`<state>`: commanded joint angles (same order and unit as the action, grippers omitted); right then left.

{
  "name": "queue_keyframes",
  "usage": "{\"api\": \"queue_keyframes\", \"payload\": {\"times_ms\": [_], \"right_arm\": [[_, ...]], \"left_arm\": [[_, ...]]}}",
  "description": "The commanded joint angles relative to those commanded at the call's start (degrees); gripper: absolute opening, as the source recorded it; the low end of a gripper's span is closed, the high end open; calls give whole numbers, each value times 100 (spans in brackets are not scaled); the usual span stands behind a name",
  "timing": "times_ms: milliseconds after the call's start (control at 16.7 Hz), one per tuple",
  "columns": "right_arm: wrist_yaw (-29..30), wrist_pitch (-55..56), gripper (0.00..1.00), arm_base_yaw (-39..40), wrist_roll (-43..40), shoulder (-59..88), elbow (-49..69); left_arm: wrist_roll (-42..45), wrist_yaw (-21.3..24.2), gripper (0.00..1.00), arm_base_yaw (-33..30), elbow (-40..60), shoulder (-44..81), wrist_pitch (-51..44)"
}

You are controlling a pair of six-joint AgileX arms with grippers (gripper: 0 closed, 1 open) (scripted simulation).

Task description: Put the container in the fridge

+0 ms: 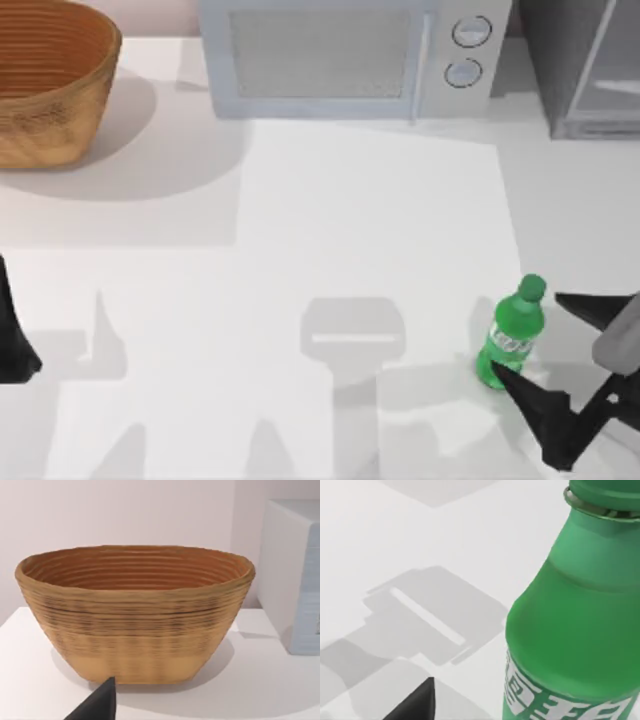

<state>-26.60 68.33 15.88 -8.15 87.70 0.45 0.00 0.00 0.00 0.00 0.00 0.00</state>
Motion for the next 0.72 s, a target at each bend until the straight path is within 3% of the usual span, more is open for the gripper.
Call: {"api": "queue_keyframes", "payload": {"times_ms": [360,720], "right_arm": [[490,994,100,496,181,1326,400],[571,1159,100,578,209,1547,465]], "left_arm": [[0,0,100,0,0,0,0],[0,0,100,0,0,0,0]]}}
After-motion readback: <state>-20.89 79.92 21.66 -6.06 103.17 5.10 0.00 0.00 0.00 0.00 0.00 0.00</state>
